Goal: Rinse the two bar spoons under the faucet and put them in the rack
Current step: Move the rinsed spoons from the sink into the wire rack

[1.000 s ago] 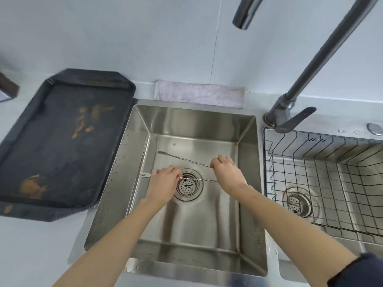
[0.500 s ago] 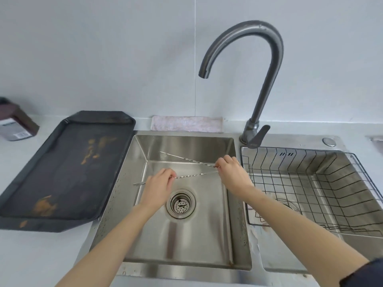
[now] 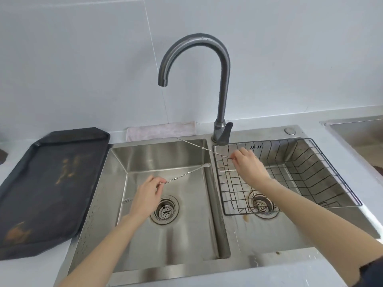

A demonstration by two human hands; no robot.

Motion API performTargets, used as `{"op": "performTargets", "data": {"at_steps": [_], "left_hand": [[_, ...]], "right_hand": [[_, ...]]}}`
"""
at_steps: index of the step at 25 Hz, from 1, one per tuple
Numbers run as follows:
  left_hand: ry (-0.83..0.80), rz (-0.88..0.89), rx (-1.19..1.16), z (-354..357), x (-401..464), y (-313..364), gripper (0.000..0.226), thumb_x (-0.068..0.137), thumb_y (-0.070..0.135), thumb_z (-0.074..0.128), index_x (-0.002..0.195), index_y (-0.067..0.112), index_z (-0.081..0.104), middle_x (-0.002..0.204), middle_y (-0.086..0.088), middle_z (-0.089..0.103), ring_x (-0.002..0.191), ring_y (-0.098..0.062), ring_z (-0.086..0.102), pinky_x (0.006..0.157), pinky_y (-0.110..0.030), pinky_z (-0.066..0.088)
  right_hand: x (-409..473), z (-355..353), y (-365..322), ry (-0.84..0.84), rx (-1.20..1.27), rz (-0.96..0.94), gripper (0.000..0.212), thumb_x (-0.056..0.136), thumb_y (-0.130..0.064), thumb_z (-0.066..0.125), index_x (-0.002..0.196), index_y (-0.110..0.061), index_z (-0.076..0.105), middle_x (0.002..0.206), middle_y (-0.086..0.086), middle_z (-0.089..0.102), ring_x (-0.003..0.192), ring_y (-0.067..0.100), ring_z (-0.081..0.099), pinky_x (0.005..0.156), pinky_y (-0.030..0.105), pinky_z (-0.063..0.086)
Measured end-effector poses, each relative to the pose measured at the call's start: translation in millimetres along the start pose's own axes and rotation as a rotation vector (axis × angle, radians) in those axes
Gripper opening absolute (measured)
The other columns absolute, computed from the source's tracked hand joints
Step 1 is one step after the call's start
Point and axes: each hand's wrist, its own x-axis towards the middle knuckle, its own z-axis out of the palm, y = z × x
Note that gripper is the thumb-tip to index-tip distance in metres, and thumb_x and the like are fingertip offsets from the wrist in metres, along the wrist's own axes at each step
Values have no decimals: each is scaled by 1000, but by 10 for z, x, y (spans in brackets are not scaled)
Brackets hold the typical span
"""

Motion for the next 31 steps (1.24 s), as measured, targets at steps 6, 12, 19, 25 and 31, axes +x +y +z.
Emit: {"op": "performTargets", "data": {"at_steps": [6,12,19,25,31], "left_hand": [[-4,-31,1,137,44,57,21,90,6,46,101,2,63,101,-15,62,91,-32,59,81,-32,40],[6,-34,-34,291,142,251,21,91,5,44,100,-1,62,103,-19,64,97,-33,58,80,-29,36],[10,-57,-70,504,294,437,21,91,3,43,100,-3,60,104,-18,67,88,-25,56,63,-15,24],[1,-114,-75,652,372,427,20,90,2,42,98,-2,61,100,-16,68,83,-25,54,61,-18,24],[-39,-171,-86,758,386,344,21,90,3,43,99,0,61,85,-7,60,77,-27,53,60,-22,25]], "right_hand": [[-114,-98,465,11,-71,80,24,96,-6,42,113,-3,57,116,16,58,106,34,49,81,41,47],[-152,-128,879,-9,-118,148,22,96,-7,41,111,-2,57,112,17,58,104,35,50,75,41,46],[-173,-59,1327,-64,-125,242,22,97,-9,41,109,-3,58,110,15,59,104,35,50,75,43,48],[-102,97,1551,-163,-207,239,21,94,-2,43,108,-4,58,111,14,59,106,34,50,71,41,46],[114,292,1632,-237,-294,128,22,94,-1,44,109,-6,60,115,11,59,111,29,47,66,33,30]]}}
